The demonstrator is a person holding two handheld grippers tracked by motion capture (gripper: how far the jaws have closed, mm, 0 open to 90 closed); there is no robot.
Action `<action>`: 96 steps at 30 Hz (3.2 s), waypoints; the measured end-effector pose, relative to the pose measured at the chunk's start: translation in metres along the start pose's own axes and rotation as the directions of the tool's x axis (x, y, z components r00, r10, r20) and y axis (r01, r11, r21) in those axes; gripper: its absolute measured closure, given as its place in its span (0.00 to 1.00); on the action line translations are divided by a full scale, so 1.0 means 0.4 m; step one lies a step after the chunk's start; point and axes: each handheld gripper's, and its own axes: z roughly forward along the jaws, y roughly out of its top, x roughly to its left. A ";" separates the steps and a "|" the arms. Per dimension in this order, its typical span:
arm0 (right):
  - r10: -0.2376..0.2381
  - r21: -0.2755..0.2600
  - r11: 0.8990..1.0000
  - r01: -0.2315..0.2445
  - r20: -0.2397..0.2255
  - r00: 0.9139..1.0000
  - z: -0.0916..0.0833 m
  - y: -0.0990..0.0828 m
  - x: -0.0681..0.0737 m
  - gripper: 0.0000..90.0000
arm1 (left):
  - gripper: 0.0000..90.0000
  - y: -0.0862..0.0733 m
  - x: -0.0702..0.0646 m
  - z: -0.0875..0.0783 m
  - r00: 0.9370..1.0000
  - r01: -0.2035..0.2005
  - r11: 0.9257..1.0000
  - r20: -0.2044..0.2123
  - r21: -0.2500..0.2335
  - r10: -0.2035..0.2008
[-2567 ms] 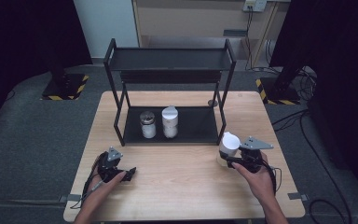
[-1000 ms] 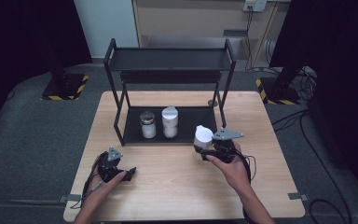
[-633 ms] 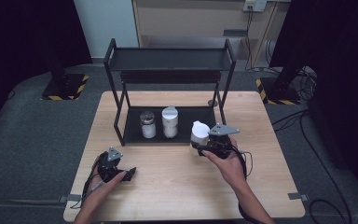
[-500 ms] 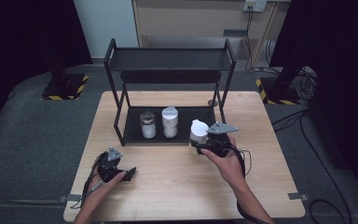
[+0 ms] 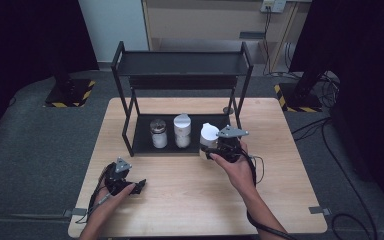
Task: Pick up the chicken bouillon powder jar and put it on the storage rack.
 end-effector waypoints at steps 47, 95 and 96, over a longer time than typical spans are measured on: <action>0.039 0.036 0.998 -0.043 0.100 0.994 0.147 0.037 -0.023 0.35 | 0.00 0.001 0.003 0.001 1.000 -0.004 1.000 0.007 0.000 0.004; 0.039 0.037 0.998 -0.043 0.095 0.995 0.175 0.027 -0.041 0.35 | 0.00 0.003 0.007 0.003 1.000 -0.013 1.000 0.014 0.000 0.013; 0.038 0.037 0.998 -0.041 0.094 0.995 0.175 0.027 -0.042 0.35 | 0.00 0.003 0.007 0.003 1.000 -0.013 1.000 0.014 -0.001 0.013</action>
